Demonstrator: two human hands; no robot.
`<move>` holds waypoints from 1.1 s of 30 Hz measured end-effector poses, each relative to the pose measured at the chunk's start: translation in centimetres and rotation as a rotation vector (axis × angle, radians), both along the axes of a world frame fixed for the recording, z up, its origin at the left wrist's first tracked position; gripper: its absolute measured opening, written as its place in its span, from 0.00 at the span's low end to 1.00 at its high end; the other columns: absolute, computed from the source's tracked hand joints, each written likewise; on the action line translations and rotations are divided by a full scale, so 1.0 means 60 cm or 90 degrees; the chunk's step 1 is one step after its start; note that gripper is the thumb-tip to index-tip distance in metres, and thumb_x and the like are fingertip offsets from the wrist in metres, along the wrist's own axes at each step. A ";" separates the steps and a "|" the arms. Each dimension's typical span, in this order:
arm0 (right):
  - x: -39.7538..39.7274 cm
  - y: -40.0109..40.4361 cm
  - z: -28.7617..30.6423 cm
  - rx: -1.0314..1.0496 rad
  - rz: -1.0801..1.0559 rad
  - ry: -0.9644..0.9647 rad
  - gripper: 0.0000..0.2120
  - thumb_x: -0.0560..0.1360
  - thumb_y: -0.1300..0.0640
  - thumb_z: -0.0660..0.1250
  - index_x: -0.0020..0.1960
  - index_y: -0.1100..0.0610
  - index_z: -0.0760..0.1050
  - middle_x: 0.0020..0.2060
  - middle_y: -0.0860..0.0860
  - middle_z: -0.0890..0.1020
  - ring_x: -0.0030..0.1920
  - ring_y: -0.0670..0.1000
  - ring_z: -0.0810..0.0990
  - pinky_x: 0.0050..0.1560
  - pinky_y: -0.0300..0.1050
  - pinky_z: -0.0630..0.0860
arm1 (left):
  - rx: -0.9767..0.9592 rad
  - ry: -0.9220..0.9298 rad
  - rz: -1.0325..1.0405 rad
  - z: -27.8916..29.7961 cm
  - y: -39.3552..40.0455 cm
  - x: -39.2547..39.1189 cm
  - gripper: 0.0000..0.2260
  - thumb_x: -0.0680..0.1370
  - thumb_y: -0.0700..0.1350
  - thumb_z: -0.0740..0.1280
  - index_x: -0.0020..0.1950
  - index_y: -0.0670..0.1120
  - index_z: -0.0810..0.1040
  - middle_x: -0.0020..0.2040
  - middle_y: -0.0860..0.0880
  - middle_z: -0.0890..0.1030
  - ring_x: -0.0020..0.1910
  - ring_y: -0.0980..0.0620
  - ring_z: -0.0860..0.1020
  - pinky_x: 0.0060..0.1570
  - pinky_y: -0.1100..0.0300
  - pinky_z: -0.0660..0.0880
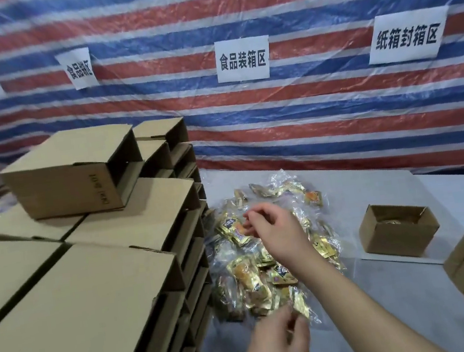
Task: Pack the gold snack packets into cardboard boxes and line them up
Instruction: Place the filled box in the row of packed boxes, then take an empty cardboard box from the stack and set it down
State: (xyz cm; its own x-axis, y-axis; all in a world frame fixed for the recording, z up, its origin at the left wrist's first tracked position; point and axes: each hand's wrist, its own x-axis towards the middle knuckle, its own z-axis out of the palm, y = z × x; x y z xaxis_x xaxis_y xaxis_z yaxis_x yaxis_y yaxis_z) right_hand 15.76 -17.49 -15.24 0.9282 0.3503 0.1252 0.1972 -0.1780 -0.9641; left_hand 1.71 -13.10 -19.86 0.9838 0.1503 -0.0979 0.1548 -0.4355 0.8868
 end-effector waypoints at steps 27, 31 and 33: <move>0.089 0.250 0.154 0.016 0.074 0.058 0.20 0.80 0.50 0.61 0.71 0.52 0.68 0.62 0.51 0.76 0.55 0.50 0.75 0.47 0.44 0.74 | 0.794 -0.128 0.340 0.300 0.391 0.188 0.14 0.76 0.38 0.64 0.61 0.45 0.75 0.55 0.44 0.80 0.55 0.44 0.76 0.57 0.48 0.74; 0.118 0.184 0.212 0.092 -0.031 -0.083 0.32 0.77 0.53 0.66 0.78 0.51 0.58 0.74 0.53 0.65 0.69 0.53 0.68 0.66 0.51 0.70 | 0.690 -0.333 0.253 0.370 0.306 0.173 0.15 0.75 0.34 0.61 0.58 0.46 0.77 0.52 0.44 0.80 0.52 0.42 0.77 0.50 0.49 0.76; 0.129 0.125 0.252 0.106 -0.105 -0.162 0.34 0.76 0.56 0.65 0.78 0.52 0.56 0.75 0.53 0.63 0.74 0.54 0.64 0.68 0.48 0.64 | 0.589 -0.398 0.184 0.406 0.248 0.175 0.17 0.75 0.34 0.60 0.60 0.48 0.78 0.51 0.46 0.80 0.51 0.45 0.78 0.47 0.52 0.77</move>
State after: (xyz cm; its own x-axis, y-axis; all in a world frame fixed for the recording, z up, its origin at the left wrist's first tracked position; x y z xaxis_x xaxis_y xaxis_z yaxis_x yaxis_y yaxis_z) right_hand 23.51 -10.01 -0.10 0.9023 0.1530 0.4031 0.4169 -0.0713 -0.9061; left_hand 12.23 1.77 4.50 0.7390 0.1381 0.6594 0.0012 -0.9790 0.2038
